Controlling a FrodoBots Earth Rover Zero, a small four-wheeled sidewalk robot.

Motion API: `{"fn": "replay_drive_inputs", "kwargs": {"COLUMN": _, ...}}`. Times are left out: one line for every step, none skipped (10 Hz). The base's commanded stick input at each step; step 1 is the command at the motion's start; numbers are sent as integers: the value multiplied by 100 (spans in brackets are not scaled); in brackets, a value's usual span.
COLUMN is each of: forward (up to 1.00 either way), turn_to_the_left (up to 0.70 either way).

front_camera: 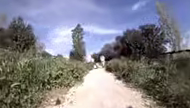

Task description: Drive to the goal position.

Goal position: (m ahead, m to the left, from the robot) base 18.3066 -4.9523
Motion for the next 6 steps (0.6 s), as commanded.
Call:
{"fn": "replay_drive_inputs", "kwargs": {"forward": 70, "turn_to_the_left": -8}}
{"fn": "replay_drive_inputs", "kwargs": {"forward": 70, "turn_to_the_left": 0}}
{"fn": "replay_drive_inputs", "kwargs": {"forward": 70, "turn_to_the_left": 0}}
{"fn": "replay_drive_inputs", "kwargs": {"forward": 70, "turn_to_the_left": 0}}
{"fn": "replay_drive_inputs", "kwargs": {"forward": 70, "turn_to_the_left": 0}}
{"fn": "replay_drive_inputs", "kwargs": {"forward": 70, "turn_to_the_left": 0}}
